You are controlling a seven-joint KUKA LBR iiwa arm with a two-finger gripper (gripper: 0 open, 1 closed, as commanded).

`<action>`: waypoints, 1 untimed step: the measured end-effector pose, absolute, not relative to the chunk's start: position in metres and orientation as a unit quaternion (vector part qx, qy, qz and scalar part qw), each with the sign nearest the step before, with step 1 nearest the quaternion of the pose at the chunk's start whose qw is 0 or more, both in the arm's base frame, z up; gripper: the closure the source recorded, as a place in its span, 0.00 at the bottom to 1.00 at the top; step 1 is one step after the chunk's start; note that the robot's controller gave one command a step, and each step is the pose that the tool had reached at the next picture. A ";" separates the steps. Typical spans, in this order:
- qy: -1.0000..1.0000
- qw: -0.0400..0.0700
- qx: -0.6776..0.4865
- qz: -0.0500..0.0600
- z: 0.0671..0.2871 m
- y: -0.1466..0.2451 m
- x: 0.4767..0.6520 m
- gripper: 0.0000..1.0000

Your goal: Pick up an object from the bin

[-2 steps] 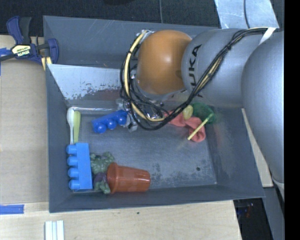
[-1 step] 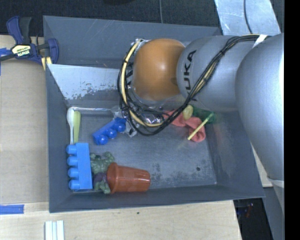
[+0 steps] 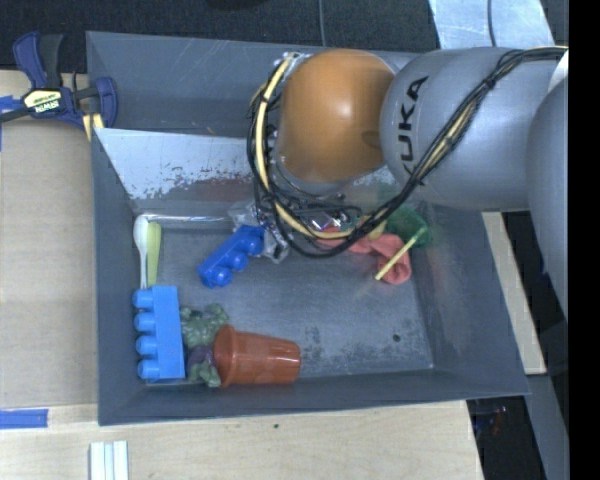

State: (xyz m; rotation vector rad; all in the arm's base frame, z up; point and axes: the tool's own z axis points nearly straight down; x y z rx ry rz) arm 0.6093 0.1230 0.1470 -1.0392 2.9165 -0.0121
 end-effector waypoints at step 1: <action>0.930 0.025 -0.367 -0.005 0.215 0.139 0.605 1.00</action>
Offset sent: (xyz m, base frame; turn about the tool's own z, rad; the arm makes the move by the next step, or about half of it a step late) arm -0.0044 0.0191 0.2680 -0.0134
